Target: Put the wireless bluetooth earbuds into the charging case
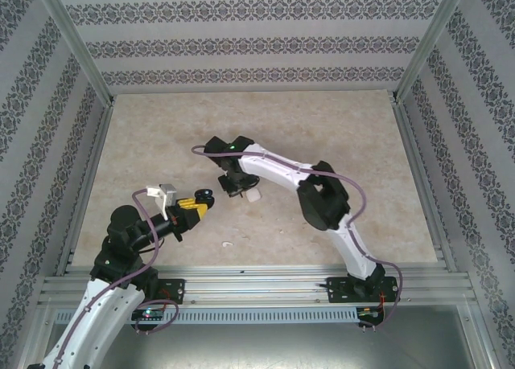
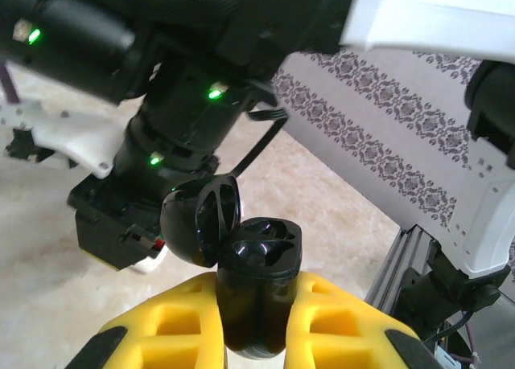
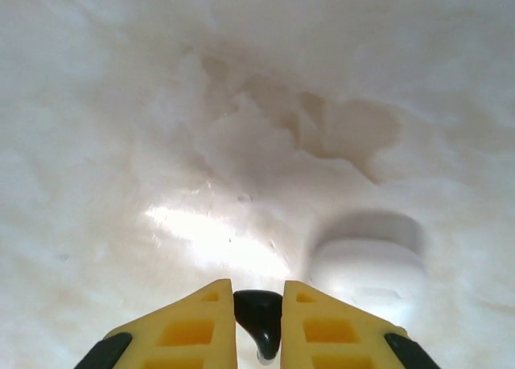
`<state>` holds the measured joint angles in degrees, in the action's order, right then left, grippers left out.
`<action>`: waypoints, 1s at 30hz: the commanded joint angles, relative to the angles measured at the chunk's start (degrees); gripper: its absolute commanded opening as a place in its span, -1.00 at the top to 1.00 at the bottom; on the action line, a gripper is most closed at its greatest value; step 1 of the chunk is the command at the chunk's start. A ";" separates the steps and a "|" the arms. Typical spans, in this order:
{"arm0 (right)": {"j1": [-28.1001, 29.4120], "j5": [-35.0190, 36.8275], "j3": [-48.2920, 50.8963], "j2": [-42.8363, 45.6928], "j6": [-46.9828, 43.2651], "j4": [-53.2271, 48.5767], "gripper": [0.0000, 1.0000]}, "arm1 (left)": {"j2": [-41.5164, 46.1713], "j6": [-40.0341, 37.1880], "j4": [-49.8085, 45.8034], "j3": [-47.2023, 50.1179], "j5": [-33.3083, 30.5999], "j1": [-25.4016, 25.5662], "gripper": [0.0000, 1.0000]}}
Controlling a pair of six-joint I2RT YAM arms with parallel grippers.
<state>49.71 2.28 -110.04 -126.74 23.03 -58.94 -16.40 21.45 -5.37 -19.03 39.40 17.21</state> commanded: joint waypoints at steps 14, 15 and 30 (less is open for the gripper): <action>4.28 6.73 20.16 37.76 -1.67 29.98 0.78 | -22.83 1.88 40.33 0.20 7.43 -0.10 1.00; 4.42 5.82 20.54 38.83 -1.81 30.80 0.79 | -24.04 2.06 41.47 -0.02 7.68 -0.12 1.00; 8.14 -5.79 22.31 40.51 -4.60 37.64 0.82 | -25.60 1.49 41.30 -1.52 7.10 -0.16 1.00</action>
<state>56.95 -0.62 -88.05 -85.56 19.77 -23.24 -43.05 22.83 33.47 -18.59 45.89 17.23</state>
